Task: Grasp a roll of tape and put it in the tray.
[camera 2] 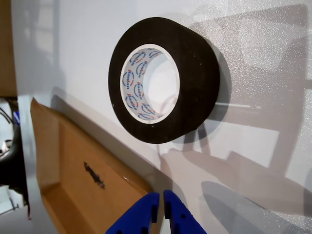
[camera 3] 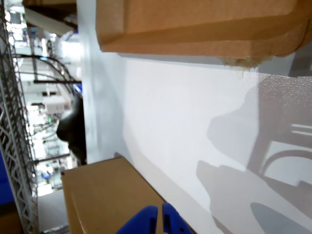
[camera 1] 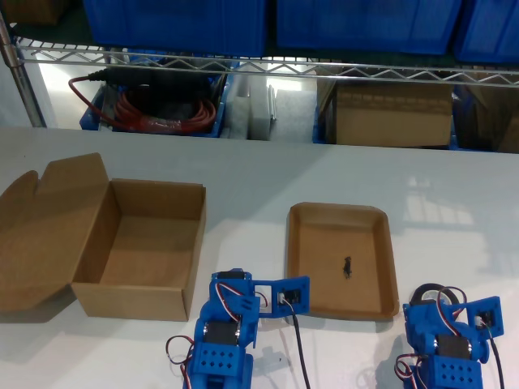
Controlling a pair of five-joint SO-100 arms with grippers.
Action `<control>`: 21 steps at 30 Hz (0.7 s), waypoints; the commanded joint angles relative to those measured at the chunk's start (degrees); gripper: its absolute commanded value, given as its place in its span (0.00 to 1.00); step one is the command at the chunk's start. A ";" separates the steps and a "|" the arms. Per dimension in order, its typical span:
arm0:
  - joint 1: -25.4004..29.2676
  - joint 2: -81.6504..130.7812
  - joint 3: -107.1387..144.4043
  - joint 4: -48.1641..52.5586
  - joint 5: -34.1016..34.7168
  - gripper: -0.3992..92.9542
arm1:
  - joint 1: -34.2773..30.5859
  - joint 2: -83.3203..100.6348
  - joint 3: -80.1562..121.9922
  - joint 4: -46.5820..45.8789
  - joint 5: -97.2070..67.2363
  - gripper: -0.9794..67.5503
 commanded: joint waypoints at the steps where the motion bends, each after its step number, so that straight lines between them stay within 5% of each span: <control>1: -0.53 0.62 1.85 -0.70 0.18 0.01 | 0.26 0.44 -0.26 -0.70 0.18 0.01; 11: -0.53 0.62 1.85 -0.70 0.18 0.01 | 0.35 0.44 -0.35 -0.62 0.18 0.01; 12: -0.53 0.62 1.85 -0.70 0.18 0.01 | 0.53 0.44 -0.35 -0.53 0.18 0.05; 15: -0.53 0.62 1.85 -0.70 0.18 0.01 | 2.72 -3.25 -3.16 -3.16 -0.26 0.37; 21: -0.53 0.62 1.85 -0.70 0.18 0.01 | 14.68 -30.06 -31.55 4.92 0.70 0.43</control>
